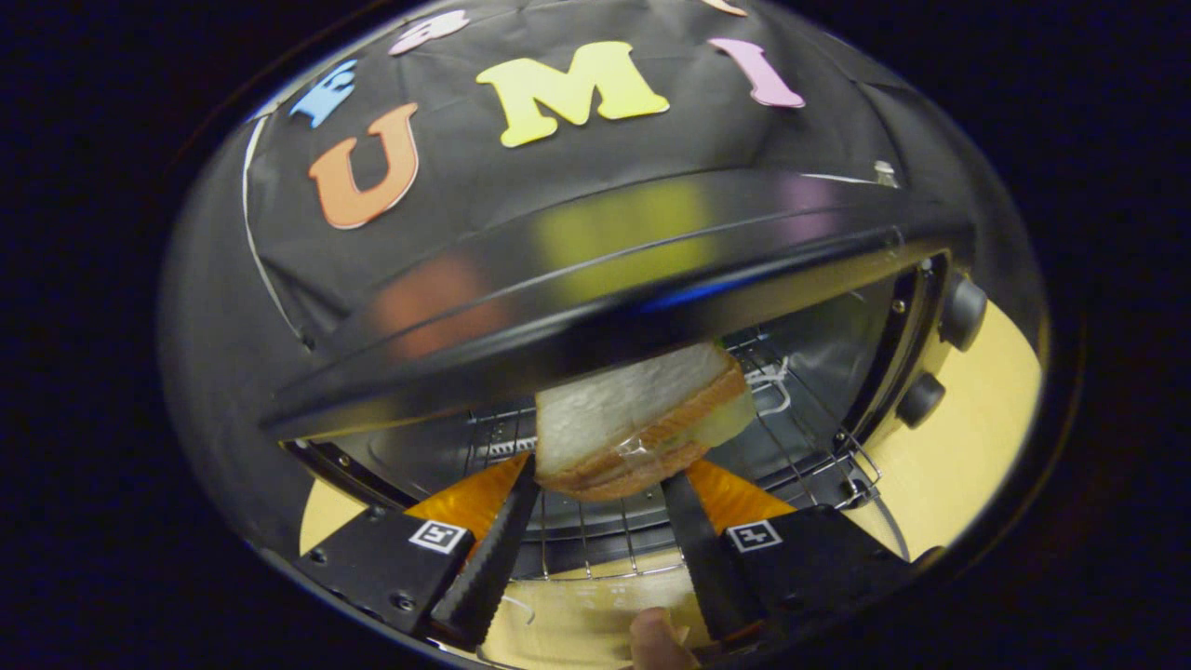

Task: Open the toaster oven, put the food inside, and close the toaster oven door.

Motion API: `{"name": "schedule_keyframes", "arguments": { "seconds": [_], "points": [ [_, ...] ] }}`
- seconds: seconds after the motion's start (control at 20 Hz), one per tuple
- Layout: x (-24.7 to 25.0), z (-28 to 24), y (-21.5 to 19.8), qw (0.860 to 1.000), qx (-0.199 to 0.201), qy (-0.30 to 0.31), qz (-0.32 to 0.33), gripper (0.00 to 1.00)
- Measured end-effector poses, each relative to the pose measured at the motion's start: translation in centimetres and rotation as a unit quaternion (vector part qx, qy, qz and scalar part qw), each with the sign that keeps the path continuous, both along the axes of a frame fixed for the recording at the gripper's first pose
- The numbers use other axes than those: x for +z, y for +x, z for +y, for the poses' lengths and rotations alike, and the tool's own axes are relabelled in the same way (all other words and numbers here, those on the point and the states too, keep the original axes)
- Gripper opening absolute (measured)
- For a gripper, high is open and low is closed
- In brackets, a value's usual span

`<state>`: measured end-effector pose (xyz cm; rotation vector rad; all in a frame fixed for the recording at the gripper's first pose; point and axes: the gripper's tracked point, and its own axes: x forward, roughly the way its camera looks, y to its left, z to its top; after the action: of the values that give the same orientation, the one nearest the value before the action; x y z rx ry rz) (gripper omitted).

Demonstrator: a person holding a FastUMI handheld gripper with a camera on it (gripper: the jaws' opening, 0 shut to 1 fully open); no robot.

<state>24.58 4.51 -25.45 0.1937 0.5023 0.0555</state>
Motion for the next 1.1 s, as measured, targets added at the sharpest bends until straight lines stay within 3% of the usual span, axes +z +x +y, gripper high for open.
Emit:
{"name": "schedule_keyframes", "arguments": {
  "seconds": [0.4,0.5,0.85,1.1],
  "points": [
    [-0.6,0.2,-3.5,0.996,0.017,-0.024,0.087,0.87],
    [0.1,0.1,-4.7,0.995,0.029,-0.026,0.092,0.94],
    [7.4,1.5,-12.1,0.997,0.064,0.034,0.000,0.93],
    [12.0,-0.5,-18.2,0.990,0.036,-0.069,-0.120,0.93]
  ]
}}
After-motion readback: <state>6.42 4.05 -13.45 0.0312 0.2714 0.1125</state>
